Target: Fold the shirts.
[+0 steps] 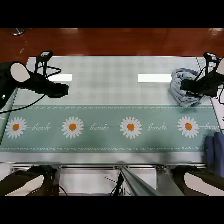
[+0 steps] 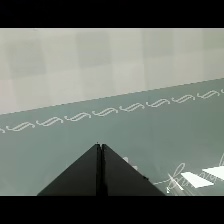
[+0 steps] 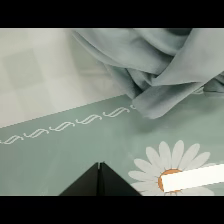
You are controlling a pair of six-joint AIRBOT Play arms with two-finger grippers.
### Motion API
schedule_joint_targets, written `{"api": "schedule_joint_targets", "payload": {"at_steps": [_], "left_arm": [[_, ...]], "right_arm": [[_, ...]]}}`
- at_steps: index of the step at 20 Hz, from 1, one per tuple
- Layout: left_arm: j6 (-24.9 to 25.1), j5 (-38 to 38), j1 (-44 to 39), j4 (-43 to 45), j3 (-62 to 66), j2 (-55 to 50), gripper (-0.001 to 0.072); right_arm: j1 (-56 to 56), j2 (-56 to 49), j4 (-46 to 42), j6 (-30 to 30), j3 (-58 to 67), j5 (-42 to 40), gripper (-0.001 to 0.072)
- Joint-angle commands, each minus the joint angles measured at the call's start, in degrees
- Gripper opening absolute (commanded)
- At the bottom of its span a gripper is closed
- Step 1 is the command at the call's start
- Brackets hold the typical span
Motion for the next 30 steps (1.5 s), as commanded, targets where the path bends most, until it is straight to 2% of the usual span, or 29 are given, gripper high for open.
{"api": "schedule_joint_targets", "payload": {"at_steps": [1, 14, 16, 18, 22, 23, 24, 25, 26, 28, 30], "left_arm": [[0.0, 0.0, 0.0, 0.0, 0.0, 0.0, 0.0028], [0.0, 0.0, 0.0, 0.0, 0.0, 0.0, 0.0028], [0.0, 0.0, 0.0, -0.4, 0.0, 0.0, 0.0028], [0.0, 4.2, 0.0, -0.4, 0.0, -0.4, 0.0028], [0.0, 9.6, 0.0, -1.0, 0.0, -1.0, 0.0029], [0.0, 10.8, 0.0, -1.0, 0.0, -1.1, 0.0029], [0.0, 13.2, 0.1, -0.8, 0.0, -1.4, 0.0102], [0.1, 15.8, 0.1, -0.2, 0.0, -1.8, 0.0438], [0.0, 18.5, 0.1, 0.1, 0.0, -2.5, 0.0699], [0.2, 22.3, 0.1, 1.2, 0.0, -3.7, 0.0704], [0.2, 23.3, 0.1, 3.1, 0.0, -4.4, 0.0704]], "right_arm": [[0.0, 0.0, 0.0, 0.0, 0.0, 0.0, 0.0024], [0.0, 0.0, 0.0, 0.1, 0.0, -0.5, 0.0024], [0.0, 0.0, 0.2, 0.1, 0.0, -3.8, 0.0024], [0.0, 0.0, 0.4, 0.0, 0.0, -5.4, 0.0023], [0.0, 0.0, -3.5, -1.3, 0.0, -15.4, 0.0025], [0.0, -0.3, -6.3, -1.1, 0.0, -18.9, 0.0102], [0.0, -0.7, -8.9, -0.2, 0.0, -22.0, 0.0454], [0.0, -1.3, -11.4, -0.1, 0.0, -24.8, 0.0633], [0.0, -2.2, -14.3, -0.1, 0.0, -26.8, 0.0638], [-1.3, -4.8, -18.2, 2.4, 0.0, -29.4, 0.0637], [-4.8, -8.8, -18.3, 6.6, 0.0, -32.0, 0.0637]]}}
